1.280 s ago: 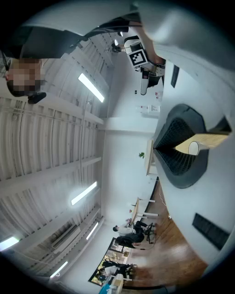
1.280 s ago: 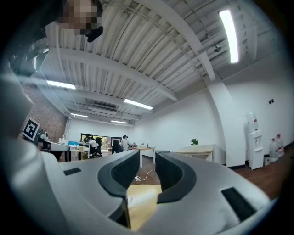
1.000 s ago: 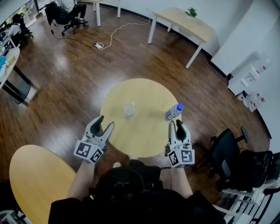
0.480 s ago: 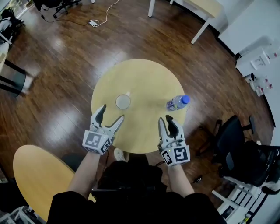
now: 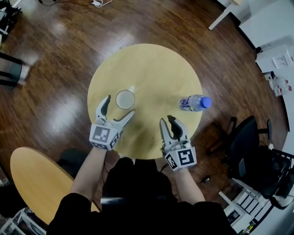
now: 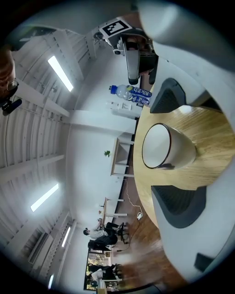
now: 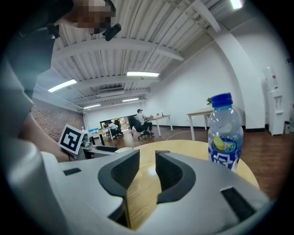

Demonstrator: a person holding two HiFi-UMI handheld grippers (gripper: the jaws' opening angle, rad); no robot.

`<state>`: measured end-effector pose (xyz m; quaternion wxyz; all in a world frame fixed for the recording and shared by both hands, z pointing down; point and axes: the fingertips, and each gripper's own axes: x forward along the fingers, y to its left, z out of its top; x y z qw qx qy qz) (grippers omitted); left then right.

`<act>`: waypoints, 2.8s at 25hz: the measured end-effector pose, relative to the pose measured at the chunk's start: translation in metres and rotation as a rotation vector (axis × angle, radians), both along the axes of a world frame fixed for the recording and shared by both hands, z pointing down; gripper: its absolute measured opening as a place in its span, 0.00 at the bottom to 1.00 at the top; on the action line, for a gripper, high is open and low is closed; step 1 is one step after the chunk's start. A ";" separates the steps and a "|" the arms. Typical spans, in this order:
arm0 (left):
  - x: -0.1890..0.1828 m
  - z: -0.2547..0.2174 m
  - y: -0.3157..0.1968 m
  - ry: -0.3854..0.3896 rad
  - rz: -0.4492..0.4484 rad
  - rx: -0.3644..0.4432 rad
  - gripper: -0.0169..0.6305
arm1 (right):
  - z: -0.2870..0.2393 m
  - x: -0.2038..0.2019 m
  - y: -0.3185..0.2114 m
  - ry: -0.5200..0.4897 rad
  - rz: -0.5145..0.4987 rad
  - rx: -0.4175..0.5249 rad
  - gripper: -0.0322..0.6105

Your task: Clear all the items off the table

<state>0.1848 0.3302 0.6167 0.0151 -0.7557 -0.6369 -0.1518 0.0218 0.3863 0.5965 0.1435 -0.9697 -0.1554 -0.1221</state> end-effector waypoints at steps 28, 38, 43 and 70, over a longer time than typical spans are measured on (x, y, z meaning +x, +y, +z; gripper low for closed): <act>0.004 0.028 0.042 0.093 -0.090 -0.011 0.71 | 0.038 -0.009 0.001 -0.065 -0.055 0.121 0.22; 0.003 0.028 0.044 0.069 -0.070 -0.003 0.67 | 0.033 -0.014 0.006 -0.072 -0.075 0.106 0.22; 0.001 0.006 0.038 0.071 -0.067 -0.031 0.66 | 0.012 -0.002 0.011 -0.040 -0.109 0.071 0.22; 0.043 -0.202 -0.404 0.279 -0.737 -0.219 0.66 | -0.152 0.177 -0.273 0.249 -0.819 -0.158 0.22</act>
